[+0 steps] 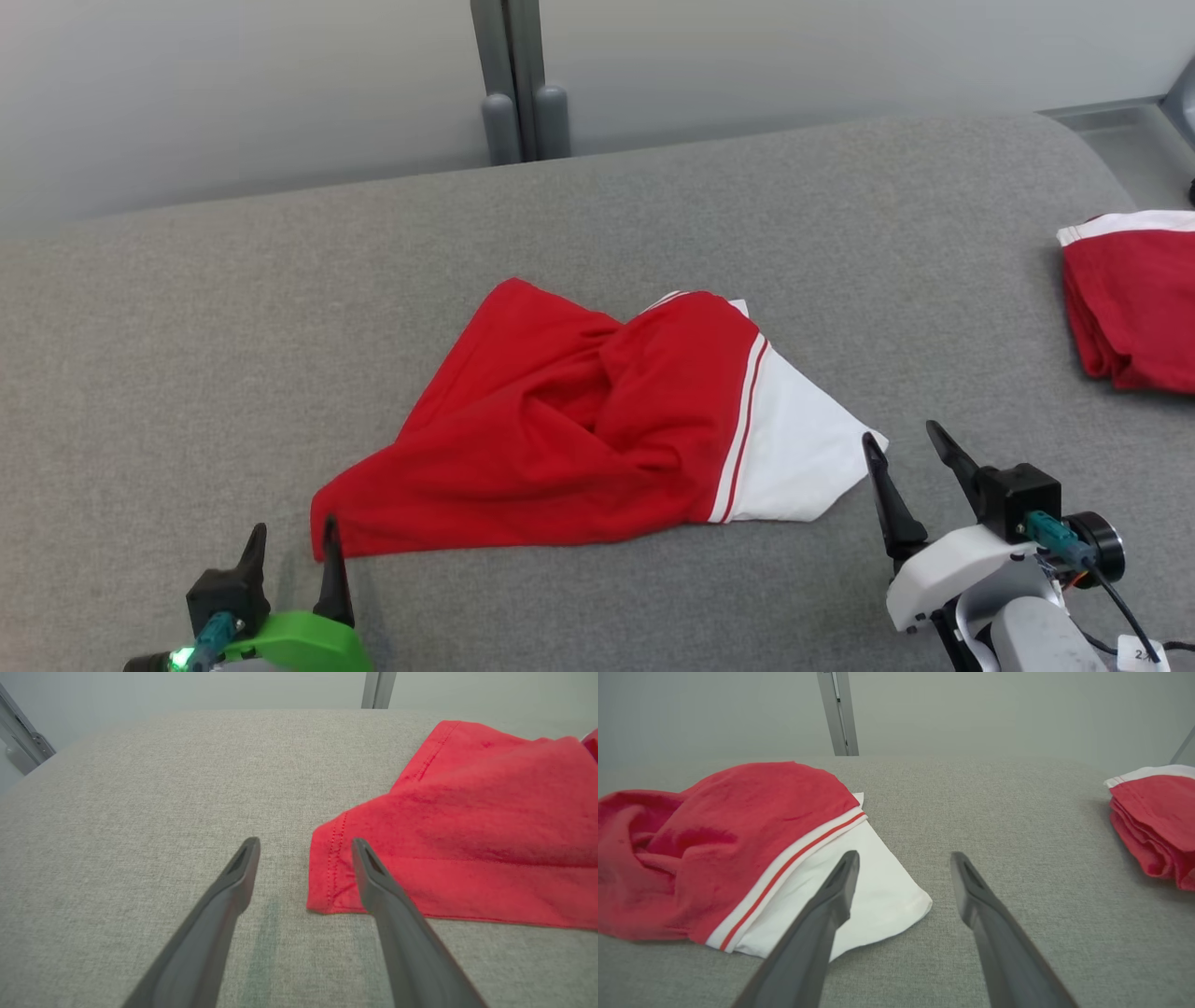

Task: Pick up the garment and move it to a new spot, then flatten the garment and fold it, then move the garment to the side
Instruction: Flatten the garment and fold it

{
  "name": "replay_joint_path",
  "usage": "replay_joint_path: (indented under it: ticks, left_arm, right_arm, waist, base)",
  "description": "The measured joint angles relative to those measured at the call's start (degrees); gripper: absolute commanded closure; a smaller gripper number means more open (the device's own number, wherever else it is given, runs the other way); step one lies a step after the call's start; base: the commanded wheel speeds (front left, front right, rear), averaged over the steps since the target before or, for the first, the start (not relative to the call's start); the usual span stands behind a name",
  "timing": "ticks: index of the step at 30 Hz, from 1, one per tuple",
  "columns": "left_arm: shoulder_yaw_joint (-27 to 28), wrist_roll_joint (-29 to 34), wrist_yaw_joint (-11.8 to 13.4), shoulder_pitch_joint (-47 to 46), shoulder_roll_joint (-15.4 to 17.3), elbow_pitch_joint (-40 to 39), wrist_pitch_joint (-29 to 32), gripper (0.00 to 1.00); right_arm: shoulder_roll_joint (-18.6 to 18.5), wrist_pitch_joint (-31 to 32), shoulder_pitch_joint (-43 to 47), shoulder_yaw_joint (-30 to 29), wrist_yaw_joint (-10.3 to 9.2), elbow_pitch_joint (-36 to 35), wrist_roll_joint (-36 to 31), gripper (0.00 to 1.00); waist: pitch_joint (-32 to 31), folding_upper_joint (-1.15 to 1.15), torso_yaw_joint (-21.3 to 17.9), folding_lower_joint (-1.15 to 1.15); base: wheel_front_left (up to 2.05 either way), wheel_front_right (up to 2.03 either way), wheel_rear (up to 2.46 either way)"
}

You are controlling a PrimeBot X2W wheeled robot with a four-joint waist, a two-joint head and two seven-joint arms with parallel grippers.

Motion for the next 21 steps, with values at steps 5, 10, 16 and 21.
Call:
replay_joint_path:
  ticks: [5, 10, 16, 21]
  left_arm:
    - [0.34, 0.21, -0.31, -2.13, -0.03, 2.71, 0.0, 0.0]
    - [0.7, 0.48, -0.41, -3.8, -0.05, 5.32, 0.0, 0.0]
    - [0.07, 1.0, -1.34, -5.98, -0.03, 8.02, -0.16, 0.0]
    - [-1.31, 0.79, -1.74, -6.57, 0.02, 8.99, -0.38, 0.0]
  right_arm:
    - [0.0, 0.01, -1.61, 0.07, 0.0, 1.14, -0.44, 0.0]
    - [0.0, 0.01, -3.15, -0.23, 0.0, 1.74, -1.2, 0.0]
    - [0.0, 0.01, -5.08, -1.76, 0.0, 3.65, -3.15, 0.0]
    - [0.0, 0.01, -6.34, -3.28, 0.0, 7.3, -5.42, 0.0]
  waist:
    - [2.65, 0.0, 0.09, 0.0]
    - [4.83, 0.0, -0.06, 0.0]
    - [7.11, 0.0, 0.0, 0.0]
    - [7.92, 0.0, 0.45, 0.0]
  base:
    - [0.0, 0.0, 0.0]
    - [0.0, 0.0, 0.0]
    - [0.0, 0.0, 0.0]
    - [0.0, 0.0, 0.0]
